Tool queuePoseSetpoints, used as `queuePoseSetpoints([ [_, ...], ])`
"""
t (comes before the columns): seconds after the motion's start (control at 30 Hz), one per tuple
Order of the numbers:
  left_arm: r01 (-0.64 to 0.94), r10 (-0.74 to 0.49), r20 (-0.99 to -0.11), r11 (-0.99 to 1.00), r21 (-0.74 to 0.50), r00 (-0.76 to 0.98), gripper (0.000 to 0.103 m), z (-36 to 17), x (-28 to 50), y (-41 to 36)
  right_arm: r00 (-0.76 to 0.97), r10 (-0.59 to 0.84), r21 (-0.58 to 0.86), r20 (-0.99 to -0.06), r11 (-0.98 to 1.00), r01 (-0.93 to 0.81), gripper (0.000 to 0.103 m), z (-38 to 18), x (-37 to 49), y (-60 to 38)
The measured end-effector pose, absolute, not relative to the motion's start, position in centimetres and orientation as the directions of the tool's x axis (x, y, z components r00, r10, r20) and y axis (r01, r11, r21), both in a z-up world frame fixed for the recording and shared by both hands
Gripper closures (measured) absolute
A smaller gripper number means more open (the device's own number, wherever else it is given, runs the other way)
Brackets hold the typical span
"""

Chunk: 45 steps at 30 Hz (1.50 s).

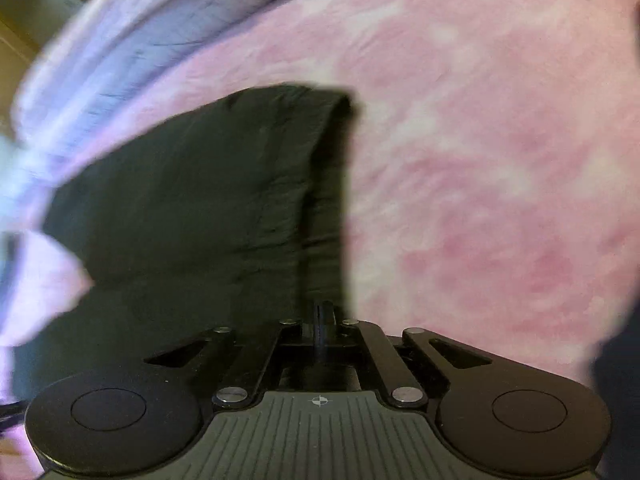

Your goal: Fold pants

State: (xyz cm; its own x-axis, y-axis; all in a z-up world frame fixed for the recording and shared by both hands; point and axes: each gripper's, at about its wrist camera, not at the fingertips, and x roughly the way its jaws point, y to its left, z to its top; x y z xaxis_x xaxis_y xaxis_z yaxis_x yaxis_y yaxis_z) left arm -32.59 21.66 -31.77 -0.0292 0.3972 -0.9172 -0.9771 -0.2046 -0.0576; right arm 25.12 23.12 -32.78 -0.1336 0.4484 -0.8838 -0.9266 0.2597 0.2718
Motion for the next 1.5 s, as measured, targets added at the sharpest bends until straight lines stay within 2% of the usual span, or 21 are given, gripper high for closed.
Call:
queuePoseSetpoints([
  [0.03, -0.98, 0.4, -0.915, -0.194, -0.038, -0.044, 0.057, -31.6, -32.7, 21.5, -0.046, 0.457, 0.174, -0.888, 0.242, -0.955, 0.103, -31.4, 24.4, 22.7],
  [0.1, -0.986, 0.414, -0.908, -0.164, -0.014, -0.056, 0.057, -31.5, -32.7, 21.3, 0.027, 0.514, 0.08, -0.857, 0.183, -0.98, 0.102, -29.1, 22.4, 22.2],
  [0.13, -0.99, 0.42, -0.905, -0.141, 0.004, -0.064, 0.057, -31.6, -32.5, 21.3, 0.007, 0.533, 0.081, -0.846, 0.141, -0.987, 0.095, -28.5, 20.9, 21.8],
  [0.17, -0.993, 0.425, -0.903, -0.118, 0.021, -0.069, 0.056, -31.9, -32.3, 21.3, -0.033, 0.539, 0.096, -0.842, 0.089, -0.991, 0.08, -28.2, 19.4, 21.4],
  [0.2, -0.995, 0.429, -0.9, -0.097, 0.034, -0.072, 0.056, -32.2, -32.0, 21.3, -0.067, 0.542, 0.1, -0.838, 0.031, -0.994, 0.07, -28.3, 17.7, 20.8],
  [0.23, -0.997, 0.435, -0.898, -0.07, 0.044, -0.07, 0.056, -32.7, -31.7, 21.4, -0.078, 0.545, 0.085, -0.835, -0.013, -0.996, 0.051, -28.8, 16.1, 20.2],
  [0.27, -0.998, 0.44, -0.895, -0.045, 0.053, -0.068, 0.054, -33.3, -31.4, 21.4, -0.074, 0.541, 0.055, -0.838, -0.052, -0.997, 0.047, -29.4, 14.6, 19.6],
  [0.37, -0.995, 0.423, -0.903, 0.027, 0.098, -0.077, 0.054, -35.3, -31.0, 21.1, 0.02, 0.475, -0.098, -0.88, -0.139, -0.985, 0.046, -32.8, 11.4, 16.3],
  [0.4, -0.993, 0.417, -0.906, 0.057, 0.103, -0.071, 0.053, -36.0, -31.1, 20.7, 0.036, 0.524, -0.127, -0.851, -0.138, -0.982, 0.045, -33.0, 11.2, 14.4],
  [0.5, -0.988, 0.442, -0.896, 0.115, 0.1, -0.039, 0.051, -36.0, -31.7, 19.1, 0.051, 0.473, -0.085, -0.879, -0.05, -0.995, 0.043, -32.6, 12.2, 10.7],
  [0.6, -0.987, 0.408, -0.913, 0.144, 0.073, -0.008, 0.051, -35.4, -32.8, 18.1, 0.117, 0.422, -0.163, -0.899, -0.076, -0.984, 0.043, -31.5, 11.4, 8.0],
  [0.67, -0.99, 0.36, -0.933, 0.136, 0.039, 0.013, 0.051, -34.2, -33.9, 17.4, 0.112, 0.381, -0.112, -0.918, 0.023, -0.993, 0.043, -29.5, 11.6, 7.0],
  [0.73, -0.991, 0.352, -0.935, 0.134, 0.013, 0.035, 0.051, -32.1, -35.0, 16.1, 0.12, 0.348, -0.071, -0.93, 0.152, -0.986, 0.043, -26.7, 11.5, 5.7],
  [0.83, -0.984, 0.36, -0.932, 0.177, 0.029, 0.037, 0.051, -27.6, -36.5, 13.3, 0.054, 0.424, 0.062, -0.904, 0.257, -0.964, 0.042, -21.2, 10.2, 3.0],
  [1.03, -0.969, 0.402, -0.913, 0.243, 0.036, 0.067, 0.042, -18.4, -39.2, 8.7, -0.057, 0.511, 0.213, -0.858, 0.252, -0.944, 0.041, -11.6, 4.6, -1.6],
  [1.23, -0.964, 0.478, -0.875, 0.258, 0.058, 0.076, 0.035, -10.3, -40.7, 7.2, -0.081, 0.54, 0.169, -0.838, 0.116, -0.979, 0.033, -4.2, -2.9, -1.9],
  [1.4, -0.964, 0.525, -0.848, 0.255, 0.075, 0.073, 0.026, -5.6, -41.3, 5.4, -0.086, 0.55, 0.151, -0.83, 0.073, -0.986, 0.027, -2.1, -5.1, -3.1],
  [1.5, -0.964, 0.549, -0.834, 0.249, 0.094, 0.061, 0.024, -4.1, -41.8, 4.3, -0.088, 0.551, 0.137, -0.83, 0.048, -0.989, 0.025, -1.5, -6.0, -3.4],
])
